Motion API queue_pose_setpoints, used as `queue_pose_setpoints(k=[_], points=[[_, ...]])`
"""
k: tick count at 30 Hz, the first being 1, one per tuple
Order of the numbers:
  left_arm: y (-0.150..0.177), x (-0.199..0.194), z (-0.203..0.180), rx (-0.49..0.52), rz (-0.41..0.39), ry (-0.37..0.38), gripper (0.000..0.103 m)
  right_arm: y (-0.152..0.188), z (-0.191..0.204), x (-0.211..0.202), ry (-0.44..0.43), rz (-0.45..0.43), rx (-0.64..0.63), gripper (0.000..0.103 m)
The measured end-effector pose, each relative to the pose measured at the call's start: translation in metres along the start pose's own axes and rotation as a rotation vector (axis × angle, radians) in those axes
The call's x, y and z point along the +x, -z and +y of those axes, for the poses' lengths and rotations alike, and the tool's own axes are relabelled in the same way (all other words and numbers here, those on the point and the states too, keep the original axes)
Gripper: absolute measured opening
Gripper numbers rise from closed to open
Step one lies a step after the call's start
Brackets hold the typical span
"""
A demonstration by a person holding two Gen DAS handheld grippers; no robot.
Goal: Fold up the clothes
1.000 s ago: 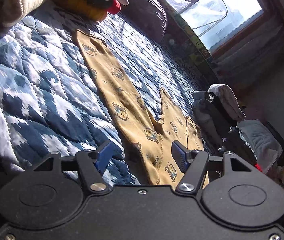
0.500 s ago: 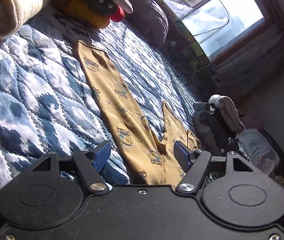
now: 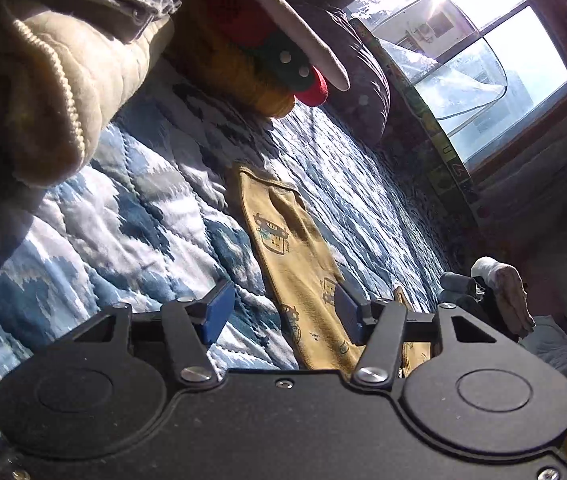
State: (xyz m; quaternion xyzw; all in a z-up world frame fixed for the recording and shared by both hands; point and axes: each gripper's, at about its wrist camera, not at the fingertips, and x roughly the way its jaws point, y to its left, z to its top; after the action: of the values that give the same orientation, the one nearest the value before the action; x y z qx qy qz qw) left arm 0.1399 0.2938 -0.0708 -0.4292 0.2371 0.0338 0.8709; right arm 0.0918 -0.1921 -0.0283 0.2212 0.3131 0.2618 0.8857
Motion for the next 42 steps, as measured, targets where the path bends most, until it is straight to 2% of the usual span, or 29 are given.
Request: queue_pose_setpoints(k=[4, 7, 11, 14, 16, 17, 21, 23, 27, 34, 39, 41, 42], points=[[-0.013, 0.016, 0.003, -0.057, -0.015, -0.010, 0.046, 0.012, -0.010, -0.007, 0.012, 0.001, 0.037, 0.026], [-0.019, 0.028, -0.002, -0.062, -0.022, -0.032, 0.041, 0.007, -0.017, -0.012, 0.013, -0.027, 0.043, 0.026], [-0.026, 0.042, 0.002, -0.102, -0.034, -0.071, 0.024, 0.004, -0.030, -0.016, 0.000, -0.081, 0.065, 0.026], [-0.031, 0.046, 0.009, -0.160, -0.031, -0.060, 0.020, 0.003, -0.045, -0.016, -0.016, -0.096, 0.113, 0.026], [-0.035, 0.049, 0.005, -0.157, -0.022, -0.043, 0.013, 0.000, -0.055, -0.016, -0.041, -0.117, 0.156, 0.026], [-0.036, 0.049, 0.000, -0.146, -0.022, -0.032, 0.007, -0.001, -0.059, -0.016, -0.053, -0.126, 0.173, 0.026], [-0.028, 0.047, -0.036, -0.049, -0.023, 0.052, 0.003, -0.008, -0.077, -0.013, -0.098, -0.165, 0.260, 0.026], [-0.016, 0.050, -0.067, 0.033, -0.008, 0.084, 0.002, -0.009, -0.087, -0.008, -0.115, -0.170, 0.313, 0.026], [0.017, 0.058, -0.120, 0.173, 0.029, 0.137, 0.002, -0.010, -0.104, -0.002, -0.129, -0.174, 0.399, 0.026], [0.080, 0.079, -0.194, 0.352, 0.128, 0.235, 0.001, -0.007, -0.121, -0.001, -0.101, -0.186, 0.451, 0.030], [0.121, 0.090, -0.224, 0.494, 0.195, 0.240, 0.001, -0.005, -0.128, -0.007, -0.070, -0.189, 0.449, 0.034], [0.122, 0.089, -0.226, 0.516, 0.200, 0.222, 0.002, -0.006, -0.130, -0.010, -0.062, -0.194, 0.439, 0.034], [0.115, 0.088, -0.221, 0.494, 0.194, 0.205, 0.004, -0.006, -0.130, -0.013, -0.060, -0.198, 0.428, 0.034]])
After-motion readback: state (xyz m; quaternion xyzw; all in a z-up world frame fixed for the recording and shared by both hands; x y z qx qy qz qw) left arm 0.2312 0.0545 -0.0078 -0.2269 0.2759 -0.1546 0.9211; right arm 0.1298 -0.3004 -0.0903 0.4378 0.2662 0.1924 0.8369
